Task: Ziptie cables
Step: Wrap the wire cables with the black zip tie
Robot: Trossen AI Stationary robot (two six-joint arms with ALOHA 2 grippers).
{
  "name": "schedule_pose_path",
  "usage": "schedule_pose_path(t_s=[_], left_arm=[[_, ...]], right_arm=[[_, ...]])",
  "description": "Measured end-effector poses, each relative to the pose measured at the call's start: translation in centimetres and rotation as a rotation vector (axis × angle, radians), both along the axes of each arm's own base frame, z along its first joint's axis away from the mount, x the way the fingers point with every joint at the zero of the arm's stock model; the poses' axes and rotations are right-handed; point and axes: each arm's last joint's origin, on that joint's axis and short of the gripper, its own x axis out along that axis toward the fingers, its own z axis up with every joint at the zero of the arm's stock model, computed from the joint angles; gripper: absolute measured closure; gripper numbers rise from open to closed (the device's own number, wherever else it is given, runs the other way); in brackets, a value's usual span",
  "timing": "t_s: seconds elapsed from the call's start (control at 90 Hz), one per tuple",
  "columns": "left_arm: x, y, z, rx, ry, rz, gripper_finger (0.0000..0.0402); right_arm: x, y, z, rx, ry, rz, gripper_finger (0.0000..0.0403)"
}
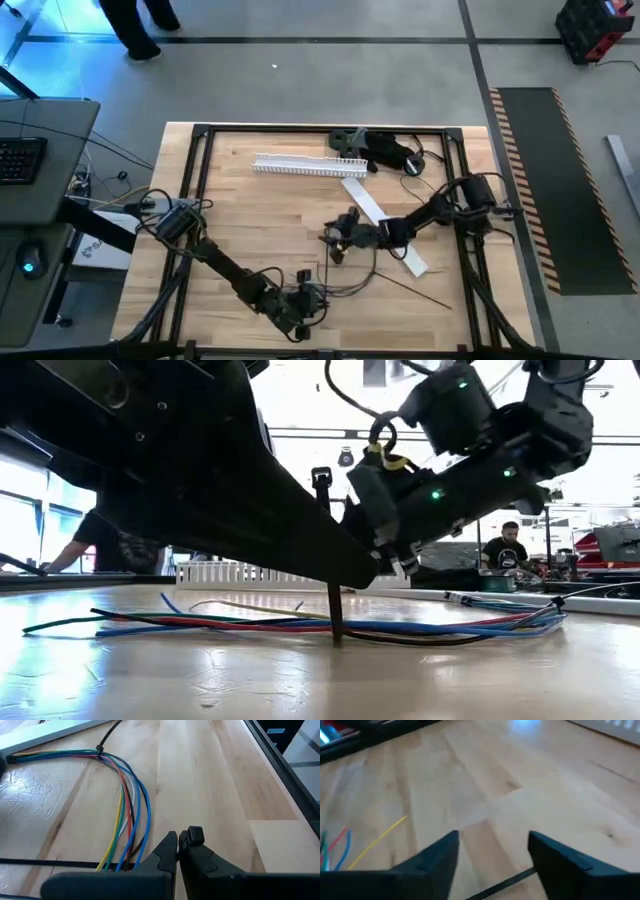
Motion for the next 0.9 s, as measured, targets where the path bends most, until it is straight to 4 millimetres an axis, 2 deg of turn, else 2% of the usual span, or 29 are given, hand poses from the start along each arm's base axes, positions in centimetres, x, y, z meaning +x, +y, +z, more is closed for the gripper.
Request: schedule_pose_path(t_s=[0.1,0.256,0.489,0.722,0.9], left_arm=[[0.0,0.0,0.0,-0.001,0.003,-0.003,0.0402],[0.0,0.0,0.0,0.001,0.006,-0.003,0.0402],[0.0,0.1,-0.1,0.004,0.013,-0.004,0.0402],[-0.1,0.1,-0.2,0.0,0.022,0.004,0.0402],[-0.1,0.1,-0.2,-0.002,0.022,0.006,0.0402]], right_arm=[[-0.2,-1.3,-0.7,0.086,0.073,-0.007,0.013],[0.0,-1.9,-0.9,0.177,0.091,0.121,0.0131],[0.0,-0.2,-0.9,0.201,0.083,0.285,0.0154],[-0.3,1.6,-0.9,0.15,0.072,0.304,0.0177],[0.0,1.8,-0.2,0.141,0.0,0.315,0.0194]])
